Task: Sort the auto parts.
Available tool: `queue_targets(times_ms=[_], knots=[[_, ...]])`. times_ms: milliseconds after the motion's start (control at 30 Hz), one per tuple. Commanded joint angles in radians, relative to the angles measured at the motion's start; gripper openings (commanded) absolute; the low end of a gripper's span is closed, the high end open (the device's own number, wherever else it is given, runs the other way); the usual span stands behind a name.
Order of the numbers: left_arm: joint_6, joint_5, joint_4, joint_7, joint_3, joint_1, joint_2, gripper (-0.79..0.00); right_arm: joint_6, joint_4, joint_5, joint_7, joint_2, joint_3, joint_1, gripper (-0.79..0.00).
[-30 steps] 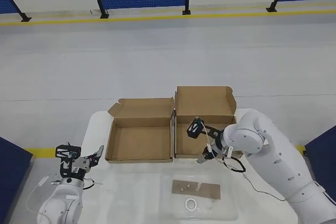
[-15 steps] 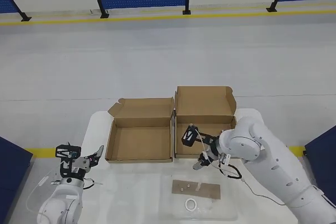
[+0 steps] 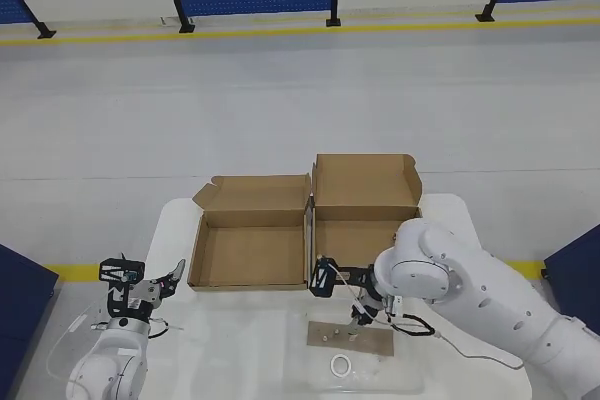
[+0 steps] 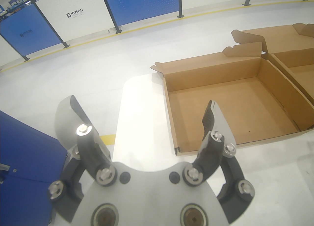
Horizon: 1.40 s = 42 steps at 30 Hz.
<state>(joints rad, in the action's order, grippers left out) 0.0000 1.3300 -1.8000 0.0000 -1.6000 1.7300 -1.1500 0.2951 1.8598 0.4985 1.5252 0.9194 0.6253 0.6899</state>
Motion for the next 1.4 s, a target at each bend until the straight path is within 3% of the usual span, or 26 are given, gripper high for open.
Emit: queue_targets(times_ms=[0, 100, 233, 533, 933, 1367], knots=[[0.0, 0.0, 0.0, 0.0, 0.0, 0.0, 0.0, 0.0, 0.0, 0.0, 0.0, 0.0, 0.0, 0.001, 0.002, 0.0], [0.0, 0.0, 0.0, 0.0, 0.0, 0.0, 0.0, 0.0, 0.005, 0.004, 0.003, -0.006, 0.001, -0.003, 0.005, 0.0], [0.0, 0.0, 0.0, 0.0, 0.0, 0.0, 0.0, 0.0, 0.02, 0.013, 0.046, -0.02, 0.001, -0.096, -0.01, 0.0], [0.0, 0.0, 0.0, 0.0, 0.0, 0.0, 0.0, 0.0, 0.015, -0.024, -0.11, -0.015, 0.009, -0.342, -0.189, 0.0], [0.0, 0.0, 0.0, 0.0, 0.0, 0.0, 0.0, 0.0, 0.049, -0.048, -0.074, -0.05, 0.019, -0.371, -0.181, 0.0], [0.0, 0.0, 0.0, 0.0, 0.0, 0.0, 0.0, 0.0, 0.099, -0.208, -0.008, -0.13, 0.116, -0.444, -0.149, 0.0]])
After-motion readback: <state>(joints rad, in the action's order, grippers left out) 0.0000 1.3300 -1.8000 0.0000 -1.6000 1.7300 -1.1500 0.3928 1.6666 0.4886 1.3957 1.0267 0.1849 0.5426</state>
